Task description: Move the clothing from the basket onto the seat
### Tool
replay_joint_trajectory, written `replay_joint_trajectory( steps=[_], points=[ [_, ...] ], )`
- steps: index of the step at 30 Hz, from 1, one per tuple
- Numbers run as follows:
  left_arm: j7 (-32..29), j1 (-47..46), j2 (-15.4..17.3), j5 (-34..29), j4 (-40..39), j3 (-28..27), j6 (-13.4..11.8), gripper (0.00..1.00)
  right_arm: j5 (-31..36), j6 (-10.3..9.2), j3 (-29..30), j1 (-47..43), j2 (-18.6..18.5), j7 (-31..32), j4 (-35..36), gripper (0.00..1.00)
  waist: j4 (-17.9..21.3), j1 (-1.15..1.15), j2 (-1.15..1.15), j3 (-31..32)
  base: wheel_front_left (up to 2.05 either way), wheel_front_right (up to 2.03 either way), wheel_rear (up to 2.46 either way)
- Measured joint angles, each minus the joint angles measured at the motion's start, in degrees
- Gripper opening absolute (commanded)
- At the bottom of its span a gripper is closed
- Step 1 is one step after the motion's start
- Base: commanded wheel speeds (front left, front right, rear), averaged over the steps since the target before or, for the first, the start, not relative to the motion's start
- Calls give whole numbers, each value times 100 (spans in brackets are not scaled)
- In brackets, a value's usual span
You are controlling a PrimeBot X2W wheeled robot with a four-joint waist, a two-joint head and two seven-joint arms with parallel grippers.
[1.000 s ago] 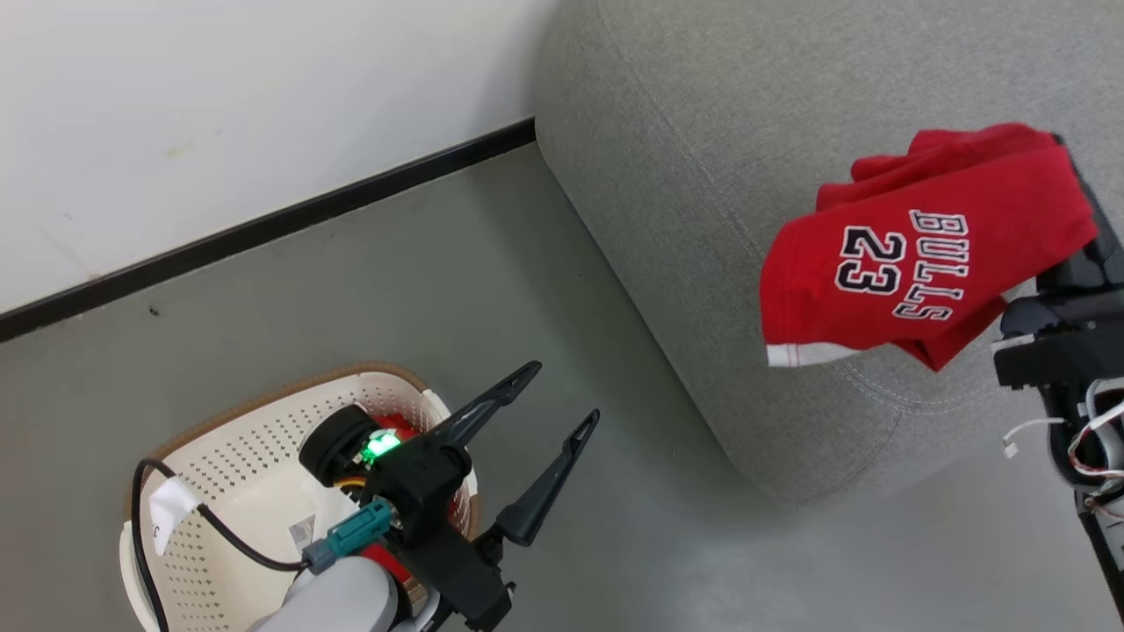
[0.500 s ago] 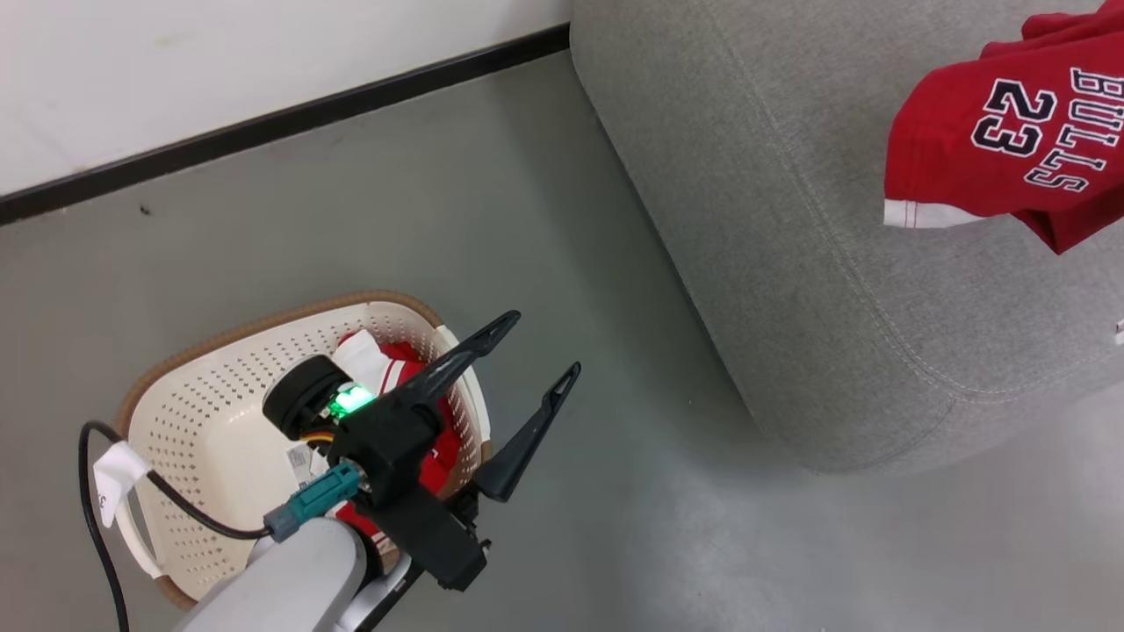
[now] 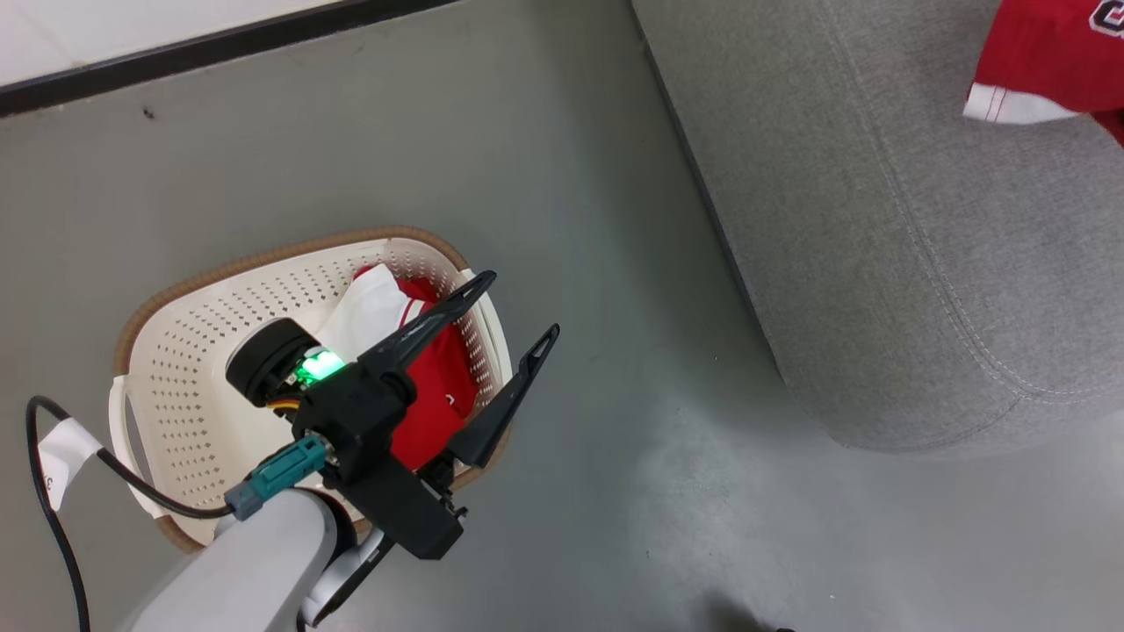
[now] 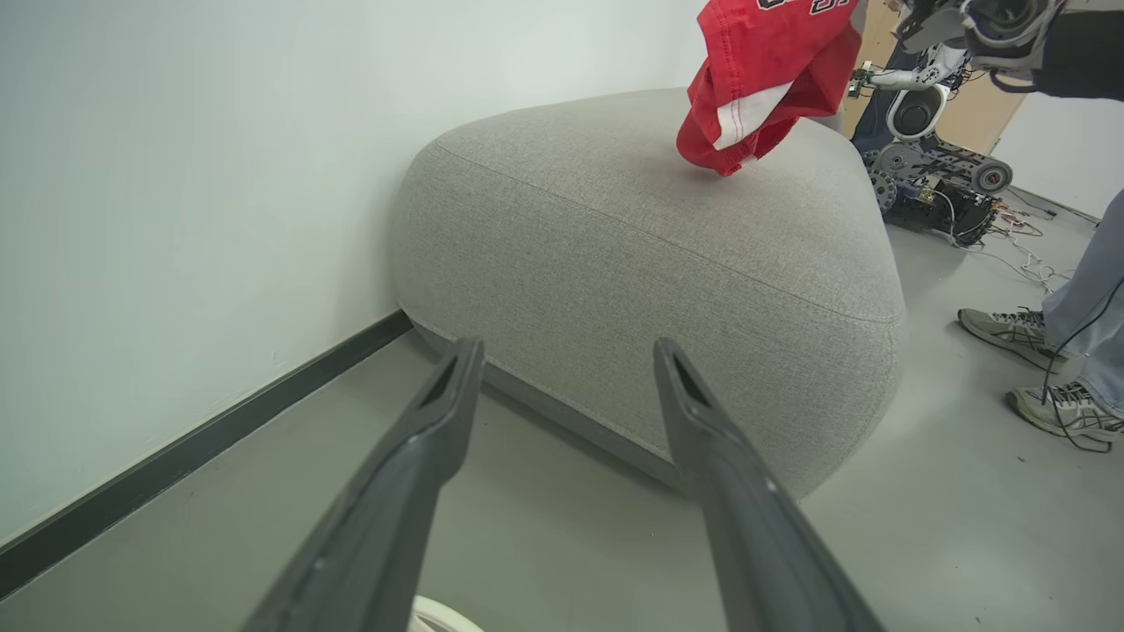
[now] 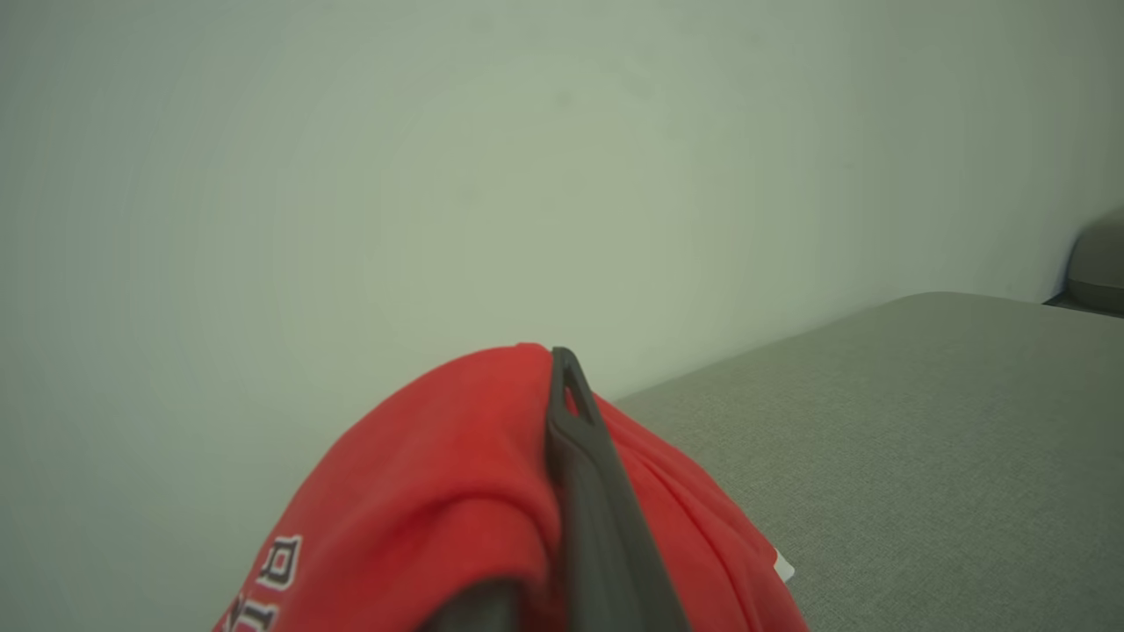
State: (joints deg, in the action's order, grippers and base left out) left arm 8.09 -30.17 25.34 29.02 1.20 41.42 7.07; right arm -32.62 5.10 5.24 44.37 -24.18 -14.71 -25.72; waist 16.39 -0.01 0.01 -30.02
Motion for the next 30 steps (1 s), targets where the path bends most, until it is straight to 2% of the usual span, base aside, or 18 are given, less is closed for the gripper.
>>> replay_joint_trajectory(
  steps=[12,20,30],
  points=[
    [-51,-32,103,14,-176,-71,0,100,-185,29,151,689,-73,0,-464,0,-182,1,0,-473,0,0,0],
    [-51,-135,182,14,-215,-165,0,100,-149,0,236,1282,-309,-1,-749,0,-295,0,0,-746,0,0,0],
    [-42,-135,231,16,-191,-212,0,100,67,-30,83,1391,-285,-1,-1178,0,-338,1,-1,-840,0,0,0]
  ],
)
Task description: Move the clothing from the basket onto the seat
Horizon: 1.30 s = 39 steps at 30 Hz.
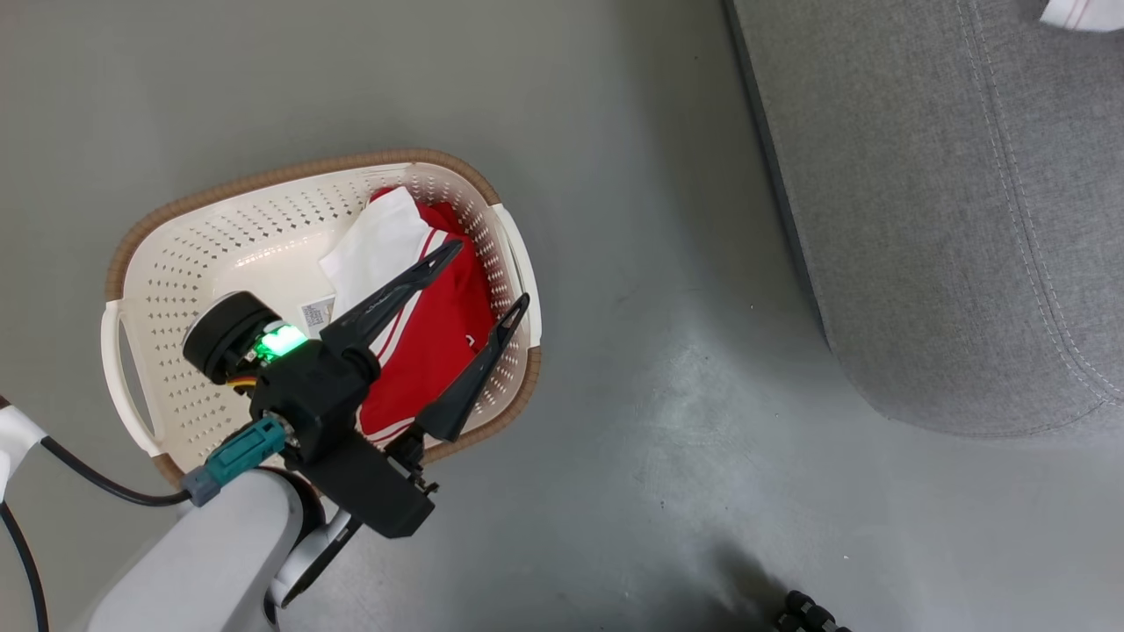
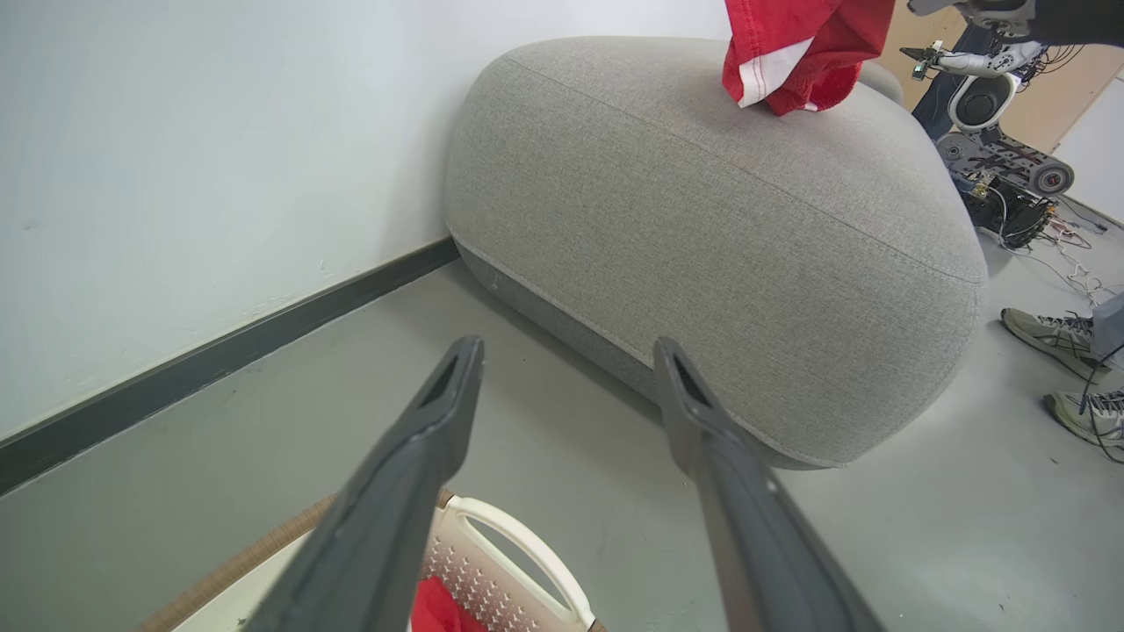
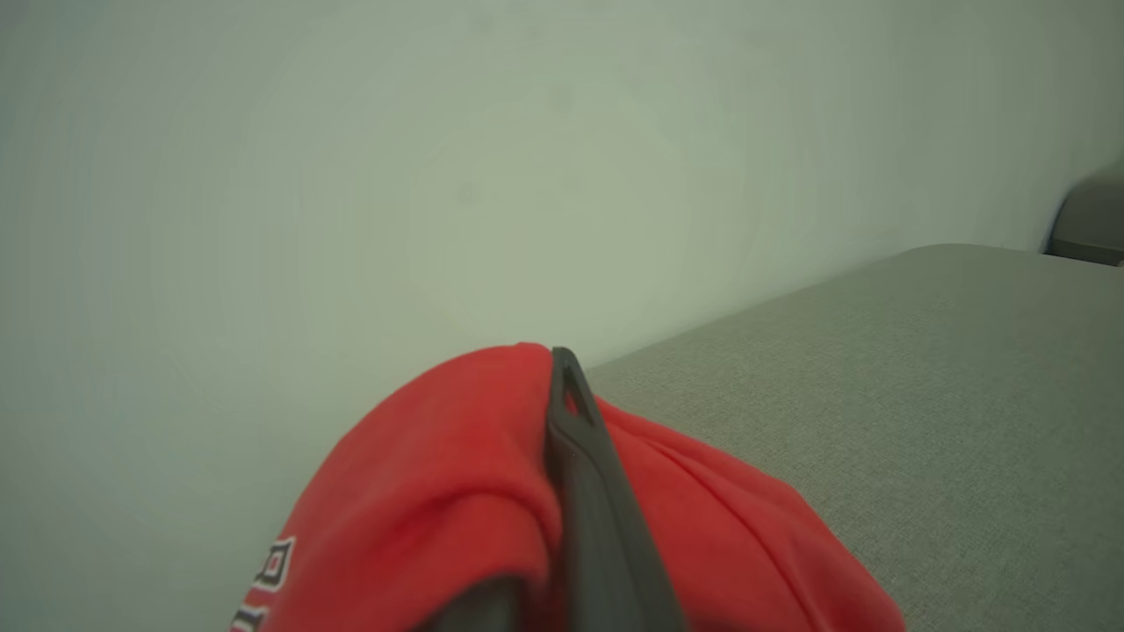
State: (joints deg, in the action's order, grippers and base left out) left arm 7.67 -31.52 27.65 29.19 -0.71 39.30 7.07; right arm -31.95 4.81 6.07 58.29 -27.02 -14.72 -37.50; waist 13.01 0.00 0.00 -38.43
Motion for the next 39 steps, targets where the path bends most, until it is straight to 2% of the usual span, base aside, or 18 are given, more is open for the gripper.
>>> replay_joint_trajectory(
  steps=[8,18,21,23,24,25,26,27,28,29,39],
  points=[
    [34,-3,-1,4,115,2,0,100,-37,34,-93,-8,94,31,-934,0,12,0,0,45,0,0,0],
    [65,-3,-51,43,246,46,0,100,-172,127,-207,-12,89,683,-1919,0,46,1,0,239,0,0,0],
    [94,-3,-79,59,286,59,0,100,-176,167,-290,-12,64,870,-2124,13,47,1,0,301,0,0,0],
    [101,-3,-94,102,330,70,0,100,-176,176,-337,-10,48,955,-2232,27,46,1,0,345,0,0,0],
    [110,-3,-110,158,353,73,0,100,-175,177,-379,-4,23,1006,-2292,41,43,1,0,389,0,0,0],
    [122,-3,-119,159,359,75,1,100,-174,178,-407,-2,4,1017,-2316,66,41,1,0,410,0,0,0],
    [153,-3,-133,159,379,76,0,100,-170,186,-438,3,-14,1017,-2343,82,39,1,0,432,0,0,0],
    [153,-3,-146,162,397,77,0,100,-157,194,-471,10,-31,1021,-2372,93,38,1,0,455,0,0,0],
    [158,-3,-160,171,416,77,0,100,-141,213,-508,16,-45,1043,-2393,93,37,1,0,479,0,0,0],
    [159,-2,-174,182,430,77,0,100,-127,223,-544,23,-56,1061,-2404,100,37,1,0,504,0,0,0],
    [309,19,-266,247,787,88,0,100,12,225,-1084,-150,-48,1054,-2493,100,69,1,0,858,0,0,0]
  ],
)
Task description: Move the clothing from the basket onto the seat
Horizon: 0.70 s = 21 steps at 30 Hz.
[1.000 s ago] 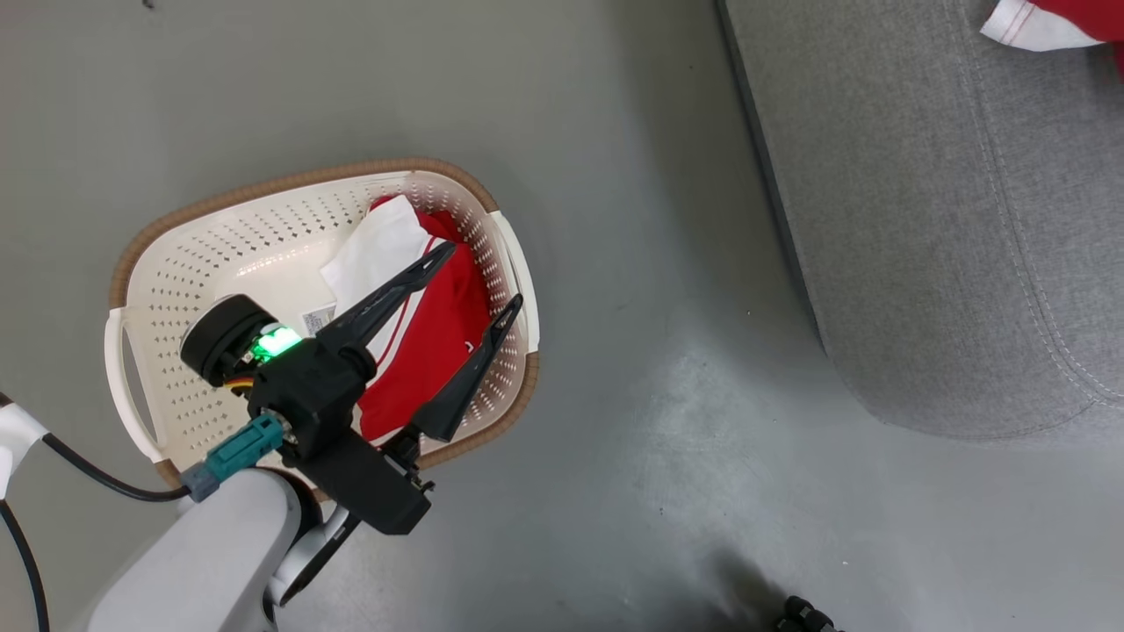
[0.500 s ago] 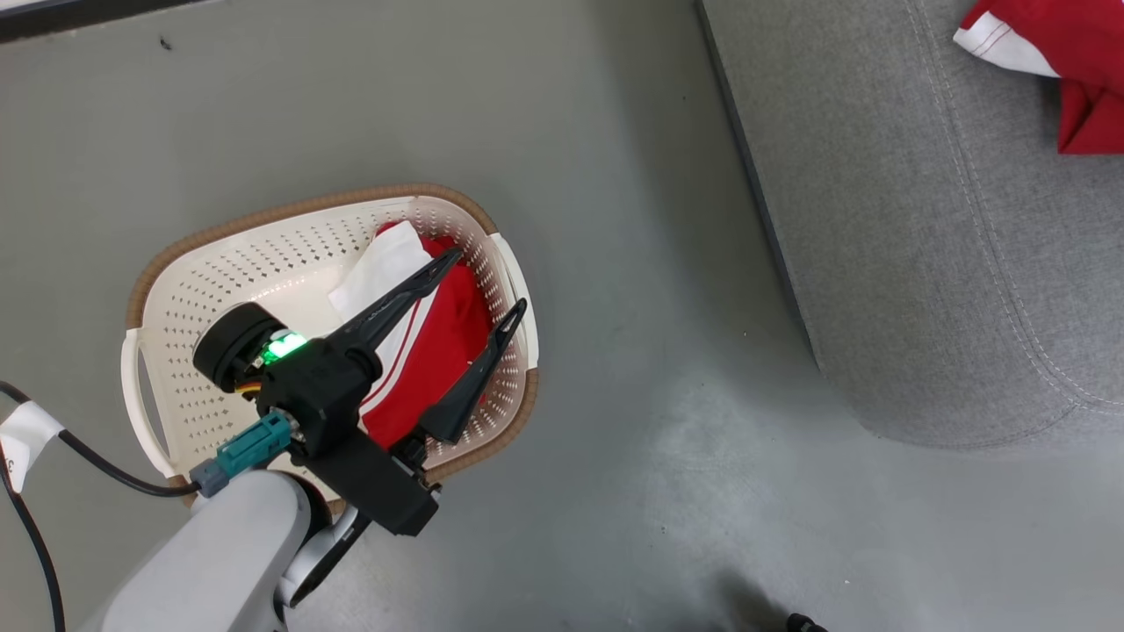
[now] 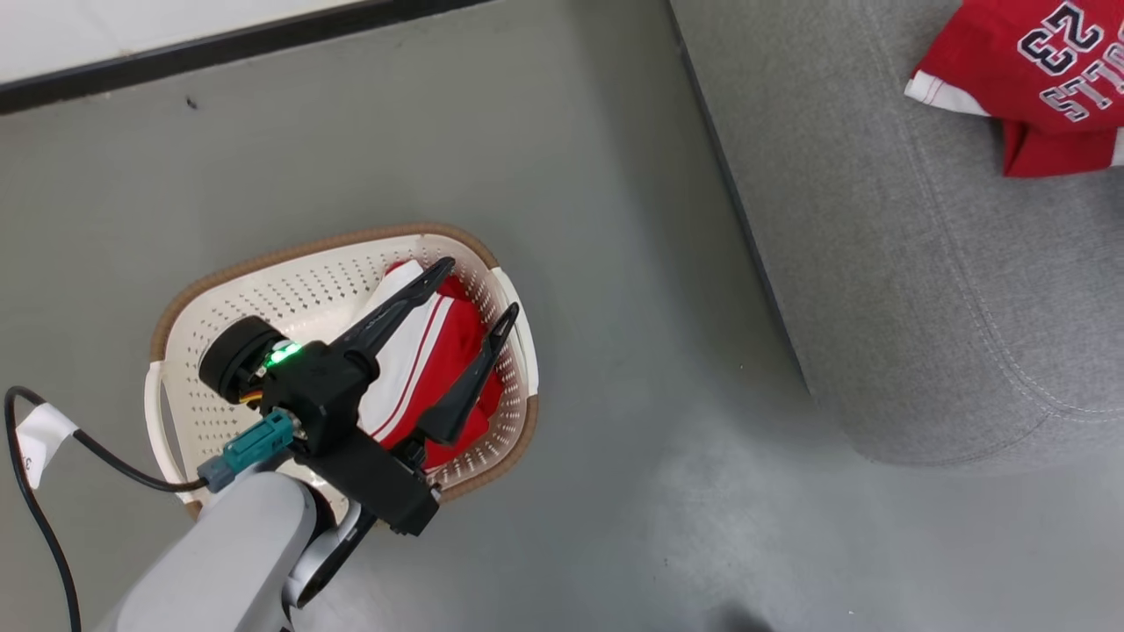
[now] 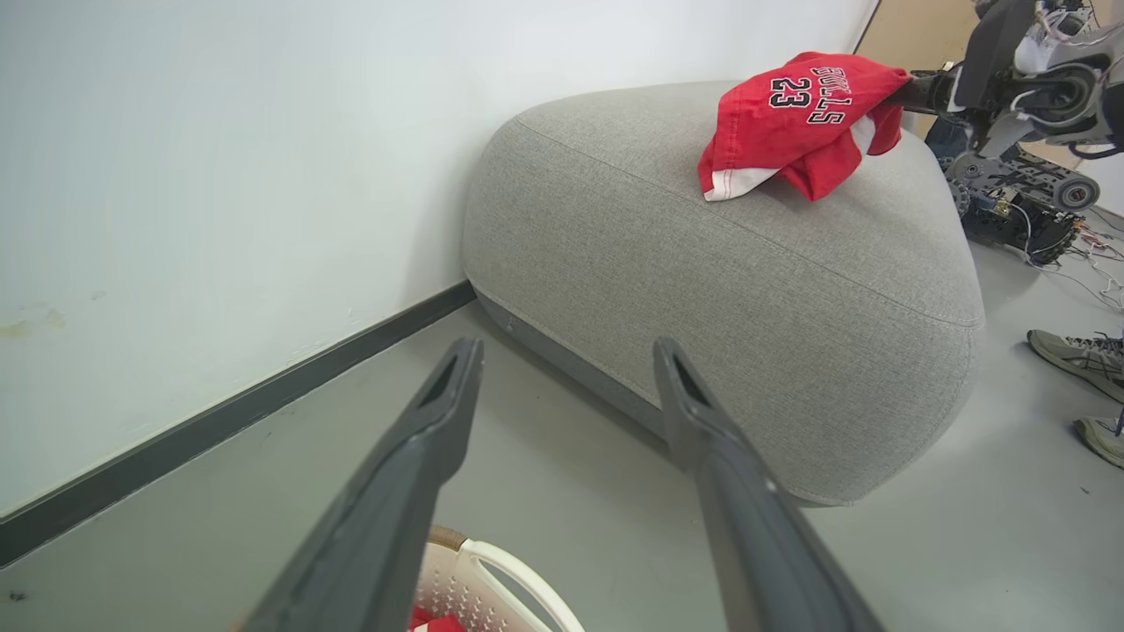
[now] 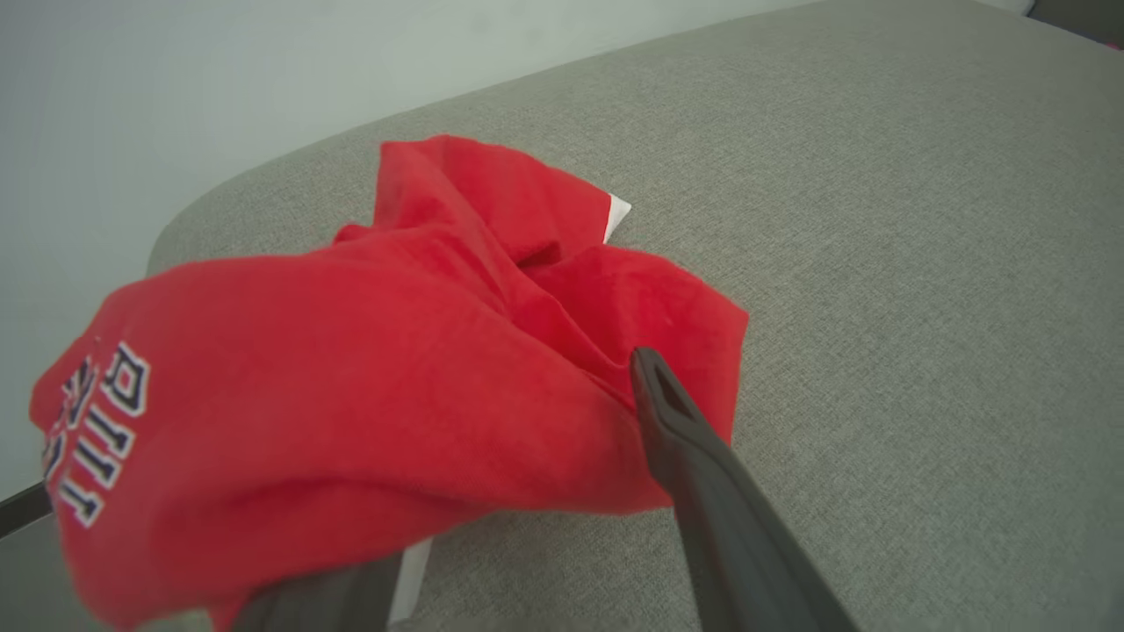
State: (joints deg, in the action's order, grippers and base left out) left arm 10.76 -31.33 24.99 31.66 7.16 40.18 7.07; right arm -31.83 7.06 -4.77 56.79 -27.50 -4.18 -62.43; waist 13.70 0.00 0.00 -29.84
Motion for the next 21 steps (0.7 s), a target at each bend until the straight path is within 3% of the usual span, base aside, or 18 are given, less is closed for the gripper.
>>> replay_joint_trajectory(
  steps=[11,21],
  points=[
    [146,282,-144,110,408,-16,0,100,4,1,-563,-851,145,-154,290,100,90,0,0,614,0,0,0],
    [247,510,-364,319,650,-78,-58,100,-19,1,-795,-1635,183,-682,1032,100,140,0,0,1255,0,0,0]
  ],
)
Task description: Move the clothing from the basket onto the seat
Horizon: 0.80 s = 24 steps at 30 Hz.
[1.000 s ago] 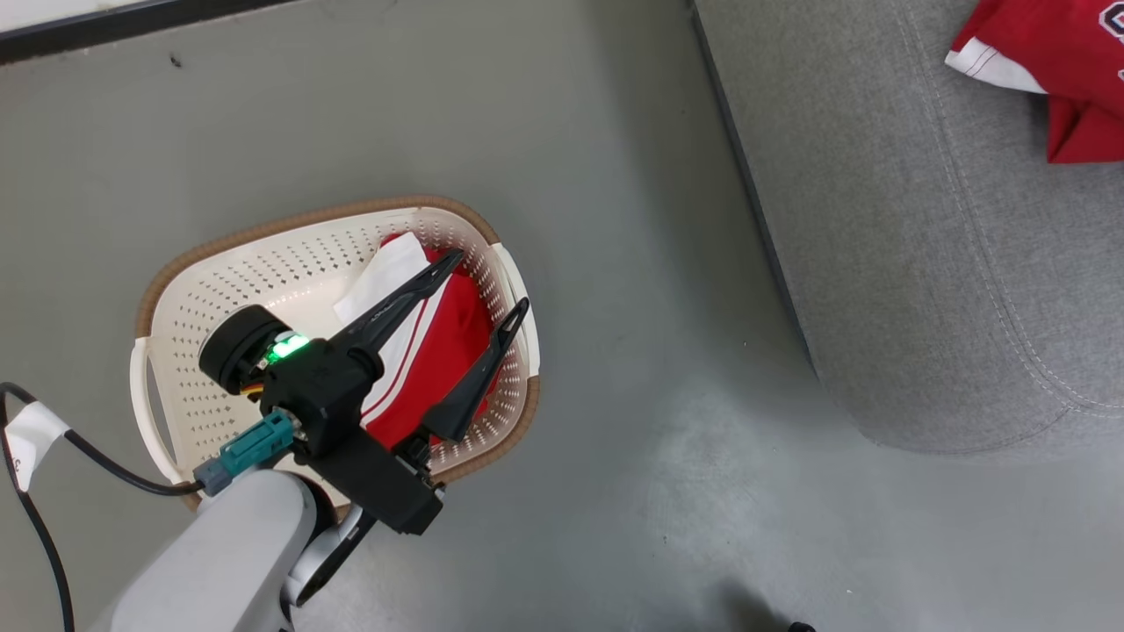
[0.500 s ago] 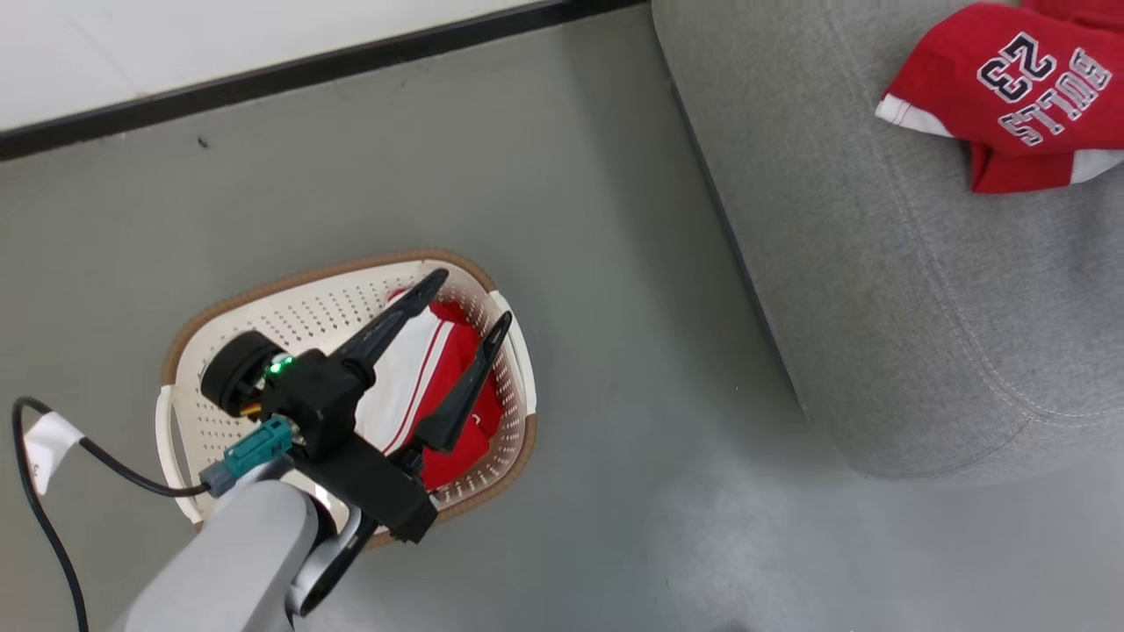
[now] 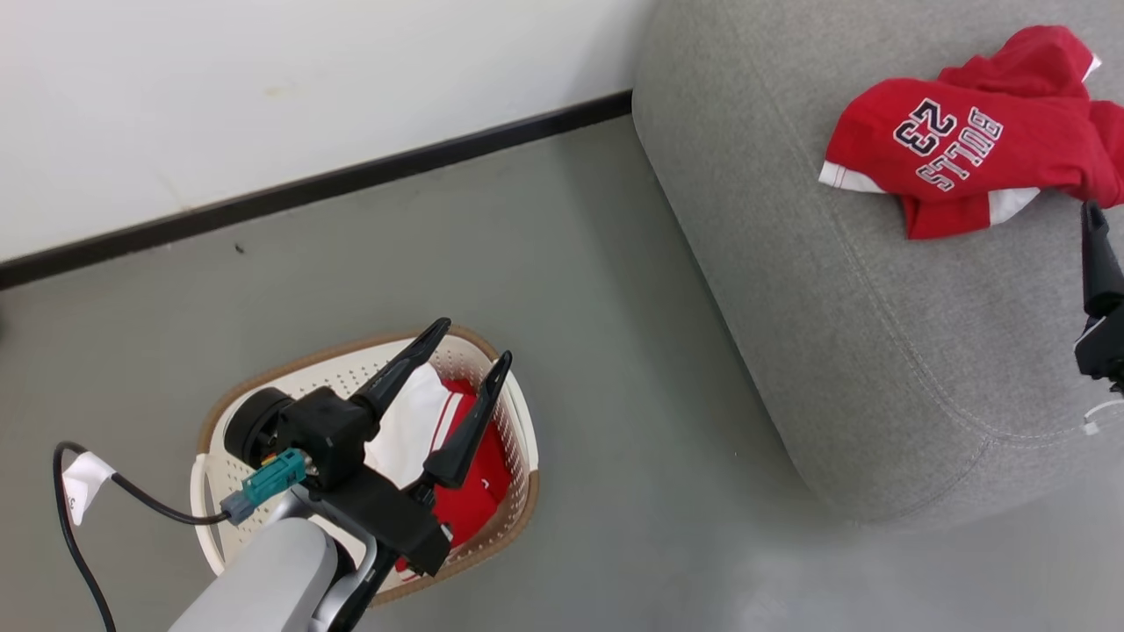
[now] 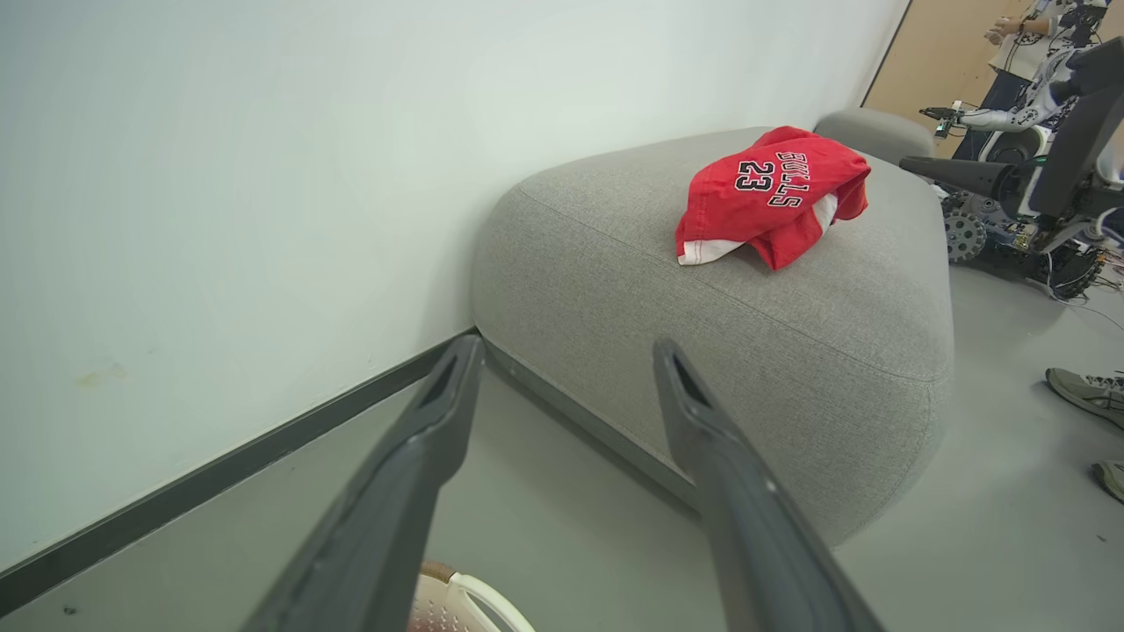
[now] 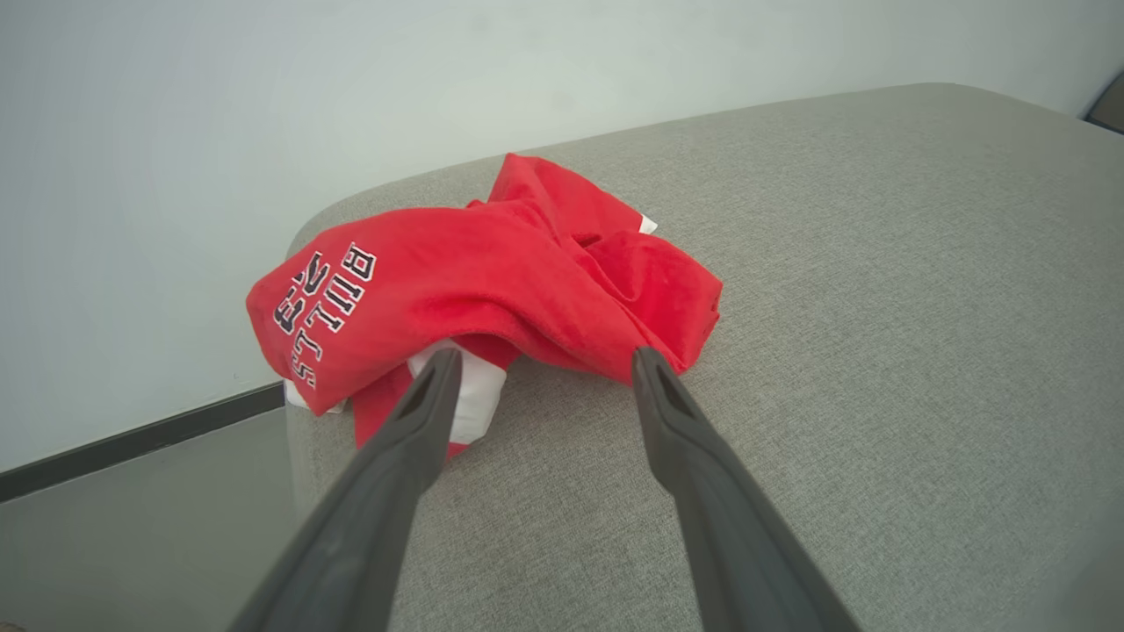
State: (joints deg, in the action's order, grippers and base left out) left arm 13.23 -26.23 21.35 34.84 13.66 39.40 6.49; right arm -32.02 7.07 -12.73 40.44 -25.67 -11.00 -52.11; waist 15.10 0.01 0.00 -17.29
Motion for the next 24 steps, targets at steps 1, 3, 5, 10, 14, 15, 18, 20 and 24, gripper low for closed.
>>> replay_joint_trajectory(
  steps=[1,3,5,10,14,15,18,20,24],
  points=[
    [1,5,-19,3,31,-9,-2,100,-20,0,-15,-66,12,-43,85,100,-2,0,0,63,0,0,0],
    [7,13,-52,14,75,-42,-24,100,-32,0,-45,-204,27,-96,244,100,-12,0,0,191,0,0,0],
    [9,71,-99,32,100,-104,-57,100,-33,0,-85,-303,9,-127,421,100,-31,0,0,319,0,0,0],
    [49,186,-142,102,214,-215,-146,100,-42,0,-115,-590,-59,-227,937,100,-120,0,0,612,0,0,0],
    [52,283,-163,141,245,-260,-171,100,-120,0,-121,-823,-109,-257,1239,100,-200,0,0,767,0,0,0],
    [52,323,-163,142,247,-294,-204,100,-136,0,-115,-883,-156,-272,1340,100,-232,0,0,812,0,0,0],
    [59,367,-167,154,267,-383,-263,100,-170,0,-59,-1093,-255,-286,1675,100,-353,0,0,922,0,0,0],
    [77,417,-167,191,292,-444,-303,100,-182,0,-38,-1232,-244,-321,1887,100,-435,0,0,992,0,0,0],
    [101,529,-176,192,404,-531,-353,100,-181,0,-3,-1496,-190,-324,2318,100,-582,0,0,1151,0,0,0]
  ],
)
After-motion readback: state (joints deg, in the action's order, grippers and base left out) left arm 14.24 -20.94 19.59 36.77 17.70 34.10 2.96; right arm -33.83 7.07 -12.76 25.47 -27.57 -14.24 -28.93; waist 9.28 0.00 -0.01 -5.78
